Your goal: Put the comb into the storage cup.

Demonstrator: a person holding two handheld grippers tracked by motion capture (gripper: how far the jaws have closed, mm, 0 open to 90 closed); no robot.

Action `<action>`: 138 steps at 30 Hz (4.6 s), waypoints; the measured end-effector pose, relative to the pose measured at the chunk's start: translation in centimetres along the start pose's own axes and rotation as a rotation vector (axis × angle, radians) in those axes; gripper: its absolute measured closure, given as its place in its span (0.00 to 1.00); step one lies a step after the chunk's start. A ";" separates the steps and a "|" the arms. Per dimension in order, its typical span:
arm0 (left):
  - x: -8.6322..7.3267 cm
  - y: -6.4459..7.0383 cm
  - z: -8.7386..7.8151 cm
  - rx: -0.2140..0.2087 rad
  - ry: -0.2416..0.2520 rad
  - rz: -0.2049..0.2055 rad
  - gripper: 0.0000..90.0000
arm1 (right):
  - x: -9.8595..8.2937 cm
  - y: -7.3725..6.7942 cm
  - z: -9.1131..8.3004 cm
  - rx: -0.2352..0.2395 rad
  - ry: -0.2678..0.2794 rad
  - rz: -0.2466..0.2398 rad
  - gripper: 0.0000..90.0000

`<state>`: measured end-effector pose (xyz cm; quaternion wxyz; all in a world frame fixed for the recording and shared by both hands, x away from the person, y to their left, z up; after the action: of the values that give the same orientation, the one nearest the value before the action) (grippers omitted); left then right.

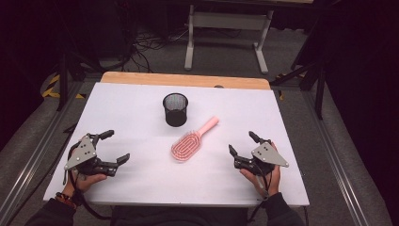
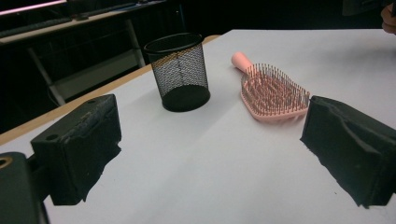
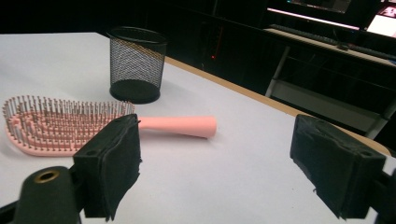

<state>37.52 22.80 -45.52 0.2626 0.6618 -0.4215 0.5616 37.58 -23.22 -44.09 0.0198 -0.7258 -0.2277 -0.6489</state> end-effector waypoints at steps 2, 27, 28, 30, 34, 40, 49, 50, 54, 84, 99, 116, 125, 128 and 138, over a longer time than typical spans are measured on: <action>-0.1 -0.1 0.1 -0.002 -0.003 0.002 0.06 | -0.1 0.0 0.1 0.000 -0.005 -0.003 0.19; -0.8 0.0 0.9 -0.015 -0.048 -0.003 0.06 | 3.5 1.8 5.6 0.071 -0.061 0.011 1.00; -0.8 0.0 0.9 -0.017 -0.044 -0.007 0.06 | 3.8 1.7 6.2 0.076 -0.063 0.016 1.00; -0.9 0.0 0.9 -0.017 -0.046 -0.004 0.06 | 4.2 1.5 7.1 0.093 -0.064 0.030 1.00; -0.9 0.0 0.9 -0.019 -0.049 0.000 0.06 | 5.1 1.1 8.7 0.100 -0.076 0.022 1.00; -0.9 0.0 0.9 -0.020 -0.047 0.001 0.05 | 5.6 0.1 10.9 0.121 -0.120 -0.030 1.00; -0.9 0.0 1.0 -0.022 -0.051 0.001 0.05 | 5.2 -1.6 14.6 0.155 -0.224 -0.077 1.00; -0.9 0.0 1.0 -0.022 -0.049 -0.001 0.05 | 4.9 -1.8 15.0 0.160 -0.241 -0.083 1.00; -1.0 0.0 1.0 -0.023 -0.054 0.003 0.05 | 3.7 -2.4 16.8 0.161 -0.313 -0.098 1.00; -1.2 0.0 1.2 -0.029 -0.065 -0.001 0.06 | 0.2 -2.3 18.6 0.156 -0.556 -0.153 1.00; -1.3 0.1 1.2 -0.035 -0.067 -0.005 0.07 | -0.6 -0.9 16.3 0.186 -0.617 -0.128 1.00; -1.3 0.1 1.3 -0.036 -0.070 -0.013 0.07 | -2.1 -0.9 12.4 0.253 -0.617 -0.076 1.00; -1.3 0.1 1.3 -0.035 -0.071 -0.010 0.07 | -2.4 -0.8 10.1 0.294 -0.626 -0.052 1.00; -1.3 0.1 1.3 -0.036 -0.073 -0.008 0.07 | -2.5 -0.9 9.3 0.307 -0.629 -0.054 1.00; -1.3 0.1 1.3 -0.032 -0.078 -0.002 0.07 | -2.7 -1.9 7.3 0.338 -0.617 -0.077 1.00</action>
<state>38.08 22.00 -47.08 0.2572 0.6791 -0.4399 0.5284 43.61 -19.98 -48.28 0.0454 -0.8651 -0.3542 -0.3523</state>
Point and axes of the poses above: each handheld gripper's, and its own axes: z roughly forward along the jaws, x roughly out of its top, y roughly to its right, the point moved 4 cm from there along z, roughly forward along the jaws, and after that the axes turned 8 degrees about -x, right-handed, at the moved point
